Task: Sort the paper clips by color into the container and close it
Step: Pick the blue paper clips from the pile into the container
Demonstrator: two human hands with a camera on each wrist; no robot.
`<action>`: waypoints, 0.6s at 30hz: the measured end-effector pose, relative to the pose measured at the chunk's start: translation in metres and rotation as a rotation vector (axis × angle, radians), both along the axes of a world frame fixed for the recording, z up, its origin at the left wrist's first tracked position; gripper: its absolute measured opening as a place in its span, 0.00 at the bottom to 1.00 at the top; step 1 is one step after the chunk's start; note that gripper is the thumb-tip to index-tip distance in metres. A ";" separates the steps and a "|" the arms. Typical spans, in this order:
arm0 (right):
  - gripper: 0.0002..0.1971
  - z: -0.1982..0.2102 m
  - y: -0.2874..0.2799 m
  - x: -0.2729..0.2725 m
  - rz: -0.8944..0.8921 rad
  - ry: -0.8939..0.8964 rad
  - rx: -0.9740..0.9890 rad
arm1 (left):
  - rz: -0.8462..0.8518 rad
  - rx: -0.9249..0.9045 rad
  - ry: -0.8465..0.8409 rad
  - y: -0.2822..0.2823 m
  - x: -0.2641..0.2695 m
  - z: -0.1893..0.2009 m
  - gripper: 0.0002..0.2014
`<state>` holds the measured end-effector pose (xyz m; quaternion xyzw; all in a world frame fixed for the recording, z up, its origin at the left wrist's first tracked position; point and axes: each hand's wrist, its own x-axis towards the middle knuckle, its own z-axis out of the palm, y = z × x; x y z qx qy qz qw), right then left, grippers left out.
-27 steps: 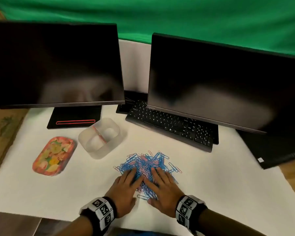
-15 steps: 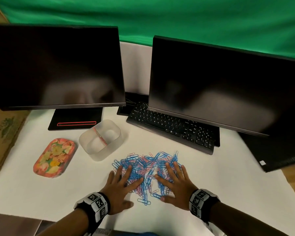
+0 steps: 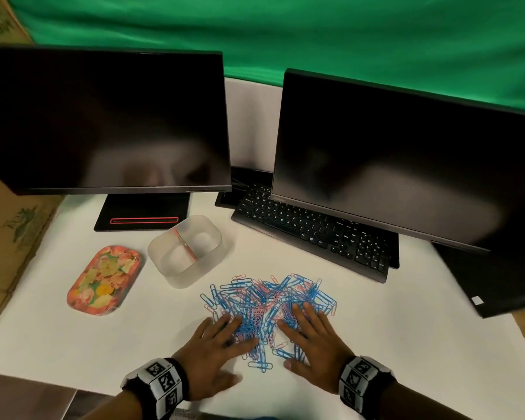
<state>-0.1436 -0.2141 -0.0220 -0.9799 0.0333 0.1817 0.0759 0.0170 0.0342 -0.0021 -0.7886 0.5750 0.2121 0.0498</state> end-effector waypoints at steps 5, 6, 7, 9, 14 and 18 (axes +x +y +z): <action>0.28 0.005 -0.008 0.006 -0.017 -0.235 0.210 | 0.219 -0.329 0.148 -0.011 0.023 0.004 0.22; 0.24 0.007 -0.012 0.010 -0.067 -0.296 0.239 | 0.274 -0.358 0.111 -0.015 0.033 0.005 0.19; 0.21 0.010 -0.019 0.014 -0.138 -0.360 0.246 | 0.320 -0.358 0.076 -0.020 0.042 0.006 0.16; 0.17 0.016 -0.034 0.025 -0.293 -0.399 0.224 | 0.358 -0.318 0.026 -0.028 0.056 0.005 0.15; 0.18 0.028 -0.057 0.053 -0.366 -0.258 0.120 | 0.375 -0.208 -0.011 -0.046 0.060 -0.003 0.13; 0.21 0.024 -0.056 0.068 -0.204 -0.140 -0.015 | 0.409 -0.199 0.014 -0.050 0.057 -0.010 0.12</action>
